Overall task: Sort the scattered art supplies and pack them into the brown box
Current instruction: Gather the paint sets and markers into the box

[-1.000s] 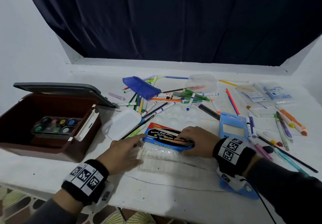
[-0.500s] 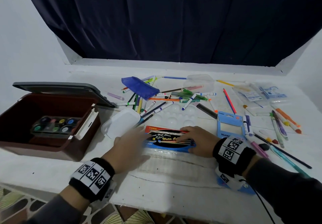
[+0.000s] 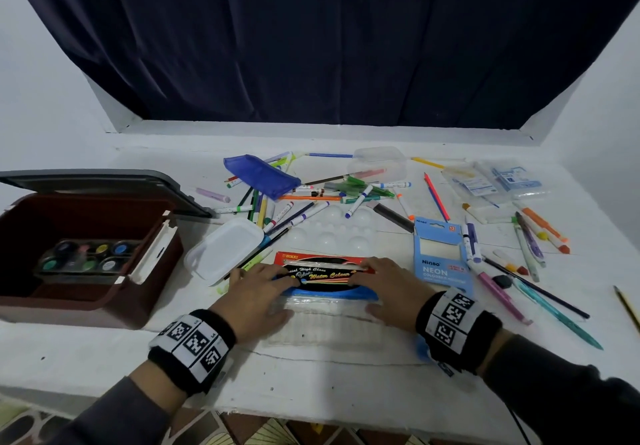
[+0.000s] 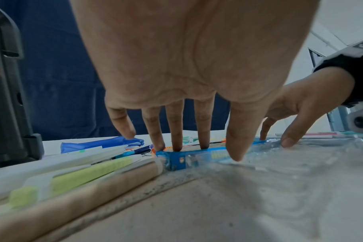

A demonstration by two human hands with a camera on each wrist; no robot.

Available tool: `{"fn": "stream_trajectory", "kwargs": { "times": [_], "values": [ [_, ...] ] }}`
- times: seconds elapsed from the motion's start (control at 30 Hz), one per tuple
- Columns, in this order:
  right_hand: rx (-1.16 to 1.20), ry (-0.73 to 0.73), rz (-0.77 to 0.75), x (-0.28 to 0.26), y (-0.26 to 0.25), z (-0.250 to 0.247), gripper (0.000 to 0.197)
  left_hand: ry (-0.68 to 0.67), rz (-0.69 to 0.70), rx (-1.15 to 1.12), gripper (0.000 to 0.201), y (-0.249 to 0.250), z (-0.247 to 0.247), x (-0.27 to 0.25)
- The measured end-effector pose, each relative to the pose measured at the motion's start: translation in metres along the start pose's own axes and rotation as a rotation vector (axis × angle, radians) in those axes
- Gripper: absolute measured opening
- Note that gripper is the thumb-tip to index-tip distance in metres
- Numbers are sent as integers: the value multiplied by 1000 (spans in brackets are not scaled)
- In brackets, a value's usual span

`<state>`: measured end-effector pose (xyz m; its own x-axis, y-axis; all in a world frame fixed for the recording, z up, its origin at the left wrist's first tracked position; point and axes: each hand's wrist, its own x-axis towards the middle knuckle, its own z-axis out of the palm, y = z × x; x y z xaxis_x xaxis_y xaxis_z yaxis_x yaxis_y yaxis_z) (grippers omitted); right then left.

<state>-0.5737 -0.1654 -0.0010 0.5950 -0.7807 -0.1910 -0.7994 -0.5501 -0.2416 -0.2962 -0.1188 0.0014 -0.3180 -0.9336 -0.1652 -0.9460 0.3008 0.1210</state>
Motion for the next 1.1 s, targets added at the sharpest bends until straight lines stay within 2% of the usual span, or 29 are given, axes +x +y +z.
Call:
{"fn": "stream_trajectory", "kwargs": {
  "times": [0.1,0.3,0.4,0.6,0.67,0.77,0.83,0.9,1.1],
  "values": [
    [-24,28,3,1,-2,0,44,34,-12,6,48,2,-1,2],
    [13,57,6,1,-1,1,42,85,8,-11,44,-3,4,8],
    [31,56,16,2,1,0,42,66,13,10,42,-6,1,11],
    [74,96,41,0,4,0,46,39,26,-102,38,-9,-8,10],
    [177,162,80,-2,5,-3,47,89,56,-175,36,-9,-12,7],
    [356,379,103,-7,6,-11,34,208,96,-318,34,-2,-25,7],
    [397,524,148,-14,7,-18,27,293,110,-403,31,8,-35,15],
    [420,602,220,-24,9,-28,23,365,134,-491,25,19,-42,26],
    [392,729,293,-66,43,-48,14,357,207,-566,22,59,-52,53]
  ]
}}
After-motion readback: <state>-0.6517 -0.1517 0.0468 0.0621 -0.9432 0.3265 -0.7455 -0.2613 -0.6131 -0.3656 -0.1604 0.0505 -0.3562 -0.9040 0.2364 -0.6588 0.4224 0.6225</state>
